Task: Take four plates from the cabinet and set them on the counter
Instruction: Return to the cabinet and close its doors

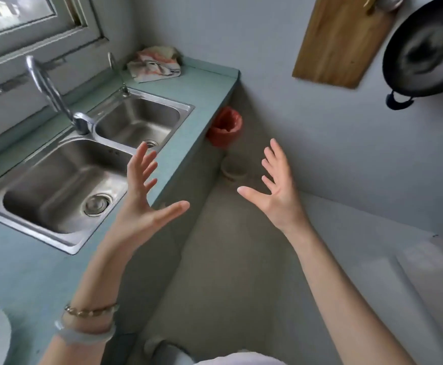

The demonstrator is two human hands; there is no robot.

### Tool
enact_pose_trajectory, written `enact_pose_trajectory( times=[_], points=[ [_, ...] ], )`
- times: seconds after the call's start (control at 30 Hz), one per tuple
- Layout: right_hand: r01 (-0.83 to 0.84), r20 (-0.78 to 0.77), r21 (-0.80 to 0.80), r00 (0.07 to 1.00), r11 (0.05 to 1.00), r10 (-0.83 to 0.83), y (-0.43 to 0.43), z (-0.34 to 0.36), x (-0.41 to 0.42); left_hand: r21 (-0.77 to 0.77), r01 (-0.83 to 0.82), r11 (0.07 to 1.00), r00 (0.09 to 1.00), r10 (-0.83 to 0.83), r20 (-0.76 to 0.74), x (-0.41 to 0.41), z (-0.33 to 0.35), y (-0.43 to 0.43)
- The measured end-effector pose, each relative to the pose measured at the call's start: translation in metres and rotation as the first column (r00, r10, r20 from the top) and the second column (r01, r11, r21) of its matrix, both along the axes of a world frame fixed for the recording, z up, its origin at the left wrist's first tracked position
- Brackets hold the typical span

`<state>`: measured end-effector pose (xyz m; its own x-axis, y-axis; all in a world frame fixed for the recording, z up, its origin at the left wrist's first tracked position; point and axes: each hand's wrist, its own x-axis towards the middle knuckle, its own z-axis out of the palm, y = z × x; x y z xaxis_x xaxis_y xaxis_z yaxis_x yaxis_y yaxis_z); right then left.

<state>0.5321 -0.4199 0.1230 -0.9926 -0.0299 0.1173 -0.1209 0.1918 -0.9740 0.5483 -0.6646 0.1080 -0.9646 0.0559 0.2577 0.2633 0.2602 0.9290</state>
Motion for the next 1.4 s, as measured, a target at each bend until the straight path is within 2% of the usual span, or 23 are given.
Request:
enact_pose_trajectory(
  times=[0.23,0.5,0.7,0.93,1.2,1.4],
  points=[
    [0.257,-0.021,0.021,0.966,0.966,-0.256,0.166,-0.002,0.073,-0.015,0.227,0.974,0.974,-0.227,-0.002,0.010,-0.003,0.158],
    [0.633,-0.063,-0.030,0.771,0.773,-0.634,0.317,0.005,0.166,-0.061,0.589,0.806,0.806,-0.591,-0.034,0.016,0.020,0.346],
    [0.845,-0.091,-0.048,0.527,0.532,-0.845,0.405,0.009,0.239,-0.059,0.819,0.570,0.567,-0.821,-0.060,0.031,0.030,0.485],
    [0.978,-0.108,-0.021,0.202,0.205,-0.973,0.494,0.015,0.313,-0.025,0.975,0.220,0.218,-0.973,-0.076,0.054,0.029,0.659],
    [0.983,-0.101,0.045,-0.172,-0.177,-0.980,0.574,0.016,0.378,-0.073,0.990,-0.122,-0.128,-0.988,-0.085,0.102,0.028,0.830],
    [0.928,-0.064,0.030,-0.368,-0.370,-0.928,0.607,0.001,0.431,-0.100,0.932,-0.349,-0.354,-0.934,-0.037,0.163,0.019,0.917]
  ],
)
